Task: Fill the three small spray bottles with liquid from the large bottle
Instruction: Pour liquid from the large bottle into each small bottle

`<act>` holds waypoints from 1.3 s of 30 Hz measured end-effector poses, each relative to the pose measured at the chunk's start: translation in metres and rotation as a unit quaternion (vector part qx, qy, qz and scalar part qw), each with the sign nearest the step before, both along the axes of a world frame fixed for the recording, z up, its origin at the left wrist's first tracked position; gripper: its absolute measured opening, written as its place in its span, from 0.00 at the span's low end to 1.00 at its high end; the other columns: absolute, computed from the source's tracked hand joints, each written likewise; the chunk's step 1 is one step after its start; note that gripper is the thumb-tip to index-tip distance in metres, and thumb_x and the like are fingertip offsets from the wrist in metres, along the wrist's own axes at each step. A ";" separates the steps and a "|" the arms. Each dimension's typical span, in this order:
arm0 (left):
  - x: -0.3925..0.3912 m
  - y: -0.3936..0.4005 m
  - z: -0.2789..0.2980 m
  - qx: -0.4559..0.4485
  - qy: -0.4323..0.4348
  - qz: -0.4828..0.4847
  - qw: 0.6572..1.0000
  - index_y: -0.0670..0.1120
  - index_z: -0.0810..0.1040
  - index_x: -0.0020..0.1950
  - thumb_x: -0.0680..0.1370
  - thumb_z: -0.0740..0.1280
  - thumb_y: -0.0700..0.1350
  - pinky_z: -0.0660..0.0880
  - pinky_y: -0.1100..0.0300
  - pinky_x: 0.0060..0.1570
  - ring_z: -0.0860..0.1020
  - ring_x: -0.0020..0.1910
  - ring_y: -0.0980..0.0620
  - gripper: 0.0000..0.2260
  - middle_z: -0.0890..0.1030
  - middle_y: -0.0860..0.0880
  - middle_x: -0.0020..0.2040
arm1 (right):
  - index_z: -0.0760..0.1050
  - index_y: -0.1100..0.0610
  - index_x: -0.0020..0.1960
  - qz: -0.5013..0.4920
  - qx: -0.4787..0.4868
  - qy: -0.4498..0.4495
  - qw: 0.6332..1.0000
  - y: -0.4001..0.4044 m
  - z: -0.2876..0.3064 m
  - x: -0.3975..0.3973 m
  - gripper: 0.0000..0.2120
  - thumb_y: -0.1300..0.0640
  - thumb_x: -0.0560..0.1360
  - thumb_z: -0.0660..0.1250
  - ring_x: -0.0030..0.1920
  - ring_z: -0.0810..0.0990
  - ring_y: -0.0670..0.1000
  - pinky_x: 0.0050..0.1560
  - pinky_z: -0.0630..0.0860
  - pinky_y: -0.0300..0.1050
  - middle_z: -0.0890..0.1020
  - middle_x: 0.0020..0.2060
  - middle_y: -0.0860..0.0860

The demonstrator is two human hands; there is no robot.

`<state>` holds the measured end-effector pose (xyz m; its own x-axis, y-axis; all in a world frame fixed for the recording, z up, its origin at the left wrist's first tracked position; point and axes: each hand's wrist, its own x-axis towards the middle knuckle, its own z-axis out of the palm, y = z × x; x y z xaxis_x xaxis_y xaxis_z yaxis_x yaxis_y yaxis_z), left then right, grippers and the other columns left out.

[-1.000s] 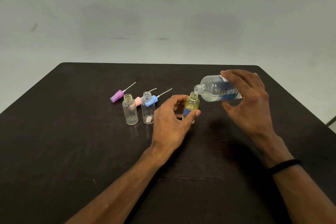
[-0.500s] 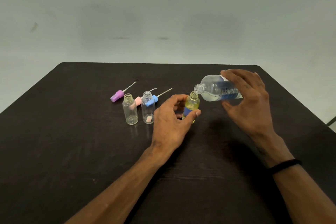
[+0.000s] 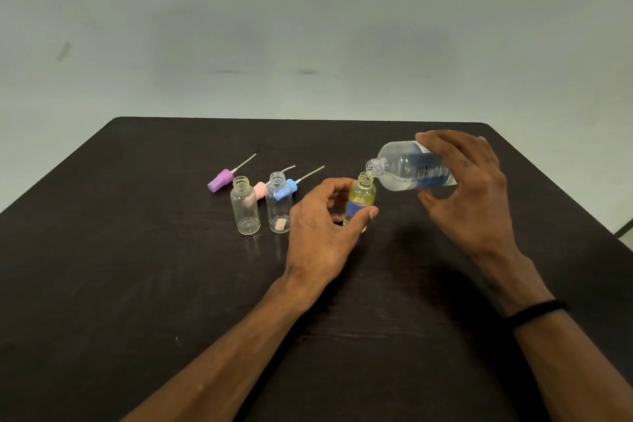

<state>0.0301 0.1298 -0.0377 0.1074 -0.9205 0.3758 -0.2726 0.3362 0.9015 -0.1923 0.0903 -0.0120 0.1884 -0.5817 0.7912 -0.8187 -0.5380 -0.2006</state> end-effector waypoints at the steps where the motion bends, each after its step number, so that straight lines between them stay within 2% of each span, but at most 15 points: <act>1: 0.000 0.000 0.000 0.000 -0.001 -0.001 1.000 0.50 0.83 0.62 0.74 0.80 0.48 0.84 0.57 0.51 0.83 0.54 0.60 0.18 0.86 0.57 0.53 | 0.76 0.57 0.74 0.000 0.001 0.001 1.000 0.000 0.000 0.000 0.38 0.68 0.66 0.81 0.71 0.77 0.59 0.78 0.65 0.69 0.80 0.68 0.55; 13: 0.001 0.000 0.001 0.001 0.001 -0.004 1.000 0.50 0.83 0.61 0.74 0.80 0.48 0.84 0.56 0.51 0.83 0.54 0.60 0.17 0.85 0.57 0.53 | 0.76 0.57 0.74 0.001 0.000 0.000 1.000 -0.001 0.000 0.000 0.38 0.68 0.66 0.80 0.70 0.77 0.59 0.77 0.65 0.70 0.80 0.68 0.55; 31: 0.001 0.001 0.001 -0.003 -0.011 -0.007 1.000 0.50 0.82 0.63 0.74 0.80 0.49 0.83 0.61 0.52 0.82 0.55 0.62 0.19 0.85 0.58 0.55 | 0.76 0.57 0.74 0.004 0.002 -0.001 1.000 0.000 0.000 0.000 0.39 0.69 0.65 0.81 0.71 0.77 0.59 0.76 0.65 0.70 0.80 0.68 0.55; 39: 0.001 0.000 -0.001 -0.004 -0.006 -0.005 1.000 0.50 0.82 0.63 0.74 0.80 0.49 0.84 0.58 0.51 0.83 0.55 0.60 0.18 0.85 0.57 0.54 | 0.77 0.57 0.74 0.004 -0.001 -0.002 1.000 -0.001 -0.001 -0.001 0.38 0.68 0.66 0.80 0.70 0.77 0.59 0.75 0.67 0.70 0.80 0.68 0.55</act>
<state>0.0312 0.1298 -0.0383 0.0932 -0.9188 0.3837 -0.2793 0.3457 0.8958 -0.1928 0.0897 -0.0125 0.1896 -0.5790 0.7930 -0.8139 -0.5444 -0.2029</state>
